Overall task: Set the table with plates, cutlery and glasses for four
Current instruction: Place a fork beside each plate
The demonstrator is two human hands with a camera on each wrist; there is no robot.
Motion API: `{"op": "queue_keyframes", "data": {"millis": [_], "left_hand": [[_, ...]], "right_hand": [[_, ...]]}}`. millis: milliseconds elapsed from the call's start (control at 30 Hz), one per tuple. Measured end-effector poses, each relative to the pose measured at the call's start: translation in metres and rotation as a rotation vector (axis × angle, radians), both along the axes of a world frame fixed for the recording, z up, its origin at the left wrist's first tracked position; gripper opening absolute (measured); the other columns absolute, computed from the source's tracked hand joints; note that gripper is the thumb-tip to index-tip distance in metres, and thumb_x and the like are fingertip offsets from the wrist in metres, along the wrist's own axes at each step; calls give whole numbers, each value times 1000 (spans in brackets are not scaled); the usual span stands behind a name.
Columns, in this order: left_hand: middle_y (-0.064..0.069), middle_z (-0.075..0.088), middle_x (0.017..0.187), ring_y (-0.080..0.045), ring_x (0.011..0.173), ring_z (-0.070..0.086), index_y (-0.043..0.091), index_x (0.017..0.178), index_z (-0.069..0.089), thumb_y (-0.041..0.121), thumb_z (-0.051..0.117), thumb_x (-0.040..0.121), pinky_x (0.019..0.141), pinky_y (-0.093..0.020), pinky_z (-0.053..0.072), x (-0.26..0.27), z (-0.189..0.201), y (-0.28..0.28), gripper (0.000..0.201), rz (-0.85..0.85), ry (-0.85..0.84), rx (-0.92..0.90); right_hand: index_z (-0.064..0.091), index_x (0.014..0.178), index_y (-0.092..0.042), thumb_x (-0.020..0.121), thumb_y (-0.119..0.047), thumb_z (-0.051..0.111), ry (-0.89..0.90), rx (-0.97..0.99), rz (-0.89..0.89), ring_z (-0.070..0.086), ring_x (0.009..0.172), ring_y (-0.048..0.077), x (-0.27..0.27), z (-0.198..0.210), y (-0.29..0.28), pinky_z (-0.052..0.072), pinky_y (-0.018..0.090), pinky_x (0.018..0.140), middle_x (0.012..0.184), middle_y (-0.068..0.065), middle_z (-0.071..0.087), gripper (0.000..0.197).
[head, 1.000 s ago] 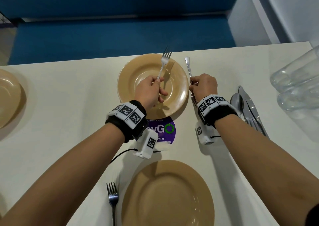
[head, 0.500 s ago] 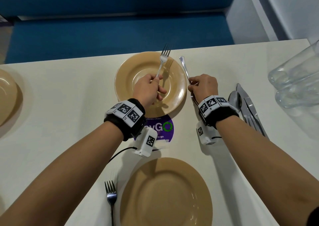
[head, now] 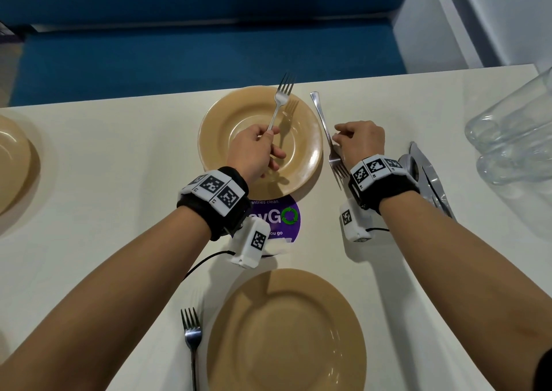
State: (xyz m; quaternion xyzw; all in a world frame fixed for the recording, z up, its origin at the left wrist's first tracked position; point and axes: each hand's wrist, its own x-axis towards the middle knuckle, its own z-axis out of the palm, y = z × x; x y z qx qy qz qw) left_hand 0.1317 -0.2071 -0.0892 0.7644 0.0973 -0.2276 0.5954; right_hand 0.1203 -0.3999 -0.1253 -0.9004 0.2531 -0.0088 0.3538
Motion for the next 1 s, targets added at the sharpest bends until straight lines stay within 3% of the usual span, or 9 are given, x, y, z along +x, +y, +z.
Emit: {"op": "queue_keyframes", "data": {"millis": [100,133,200,267,533,833,900,1000], "left_hand": [[2,62,66,-4,37,49,18,111,58,19,37,102,33,-13,32,0,0,0,22,-1,-1,6],[2,62,65,-4,37,49,19,111,58,19,37,102,33,-14,32,0,-1,-1,22,-2,-1,8],[2,62,65,-4,37,49,19,111,58,19,38,102,34,-14,33,-1,-1,-1,22,-3,-2,11],[2,62,65,-4,37,49,19,110,58,19,38,101,33,-14,32,-1,-2,-1,22,0,-4,13],[0,62,65,-3,34,48,19,107,57,17,37,101,32,-12,31,0,-4,1,20,9,0,-1],[1,62,65,-3,34,48,19,107,57,18,37,101,33,-14,31,-1,-4,1,20,-4,-5,15],[2,62,65,-4,36,49,19,108,57,19,37,101,33,-13,31,-2,-4,3,21,-9,-9,23],[3,62,66,-6,40,50,20,108,58,20,38,101,34,-13,32,-4,-2,5,20,-12,-13,41]], "right_hand": [[68,113,-5,86,-8,64,18,25,18,65,71,11,2,3,2,43,0,62,92,6,69,27],[68,114,-6,86,-10,65,30,12,40,65,72,12,3,4,3,46,2,65,93,5,70,28],[69,114,-10,85,-15,66,59,-60,88,67,92,20,4,3,6,50,18,87,102,8,72,30],[69,114,-12,85,-14,64,77,-81,99,65,99,22,4,3,8,47,25,93,104,10,72,29],[68,114,-12,85,-11,64,79,-65,56,68,91,20,-1,3,9,39,12,77,104,9,72,30],[68,114,-12,86,-11,64,80,-49,62,69,87,22,2,5,12,41,13,77,101,9,73,29],[68,115,-11,86,-12,64,73,-48,56,68,88,20,2,5,11,42,9,76,103,10,72,29],[66,117,-9,87,-13,65,23,-32,18,60,73,12,0,11,11,34,-7,54,101,8,72,30]]}}
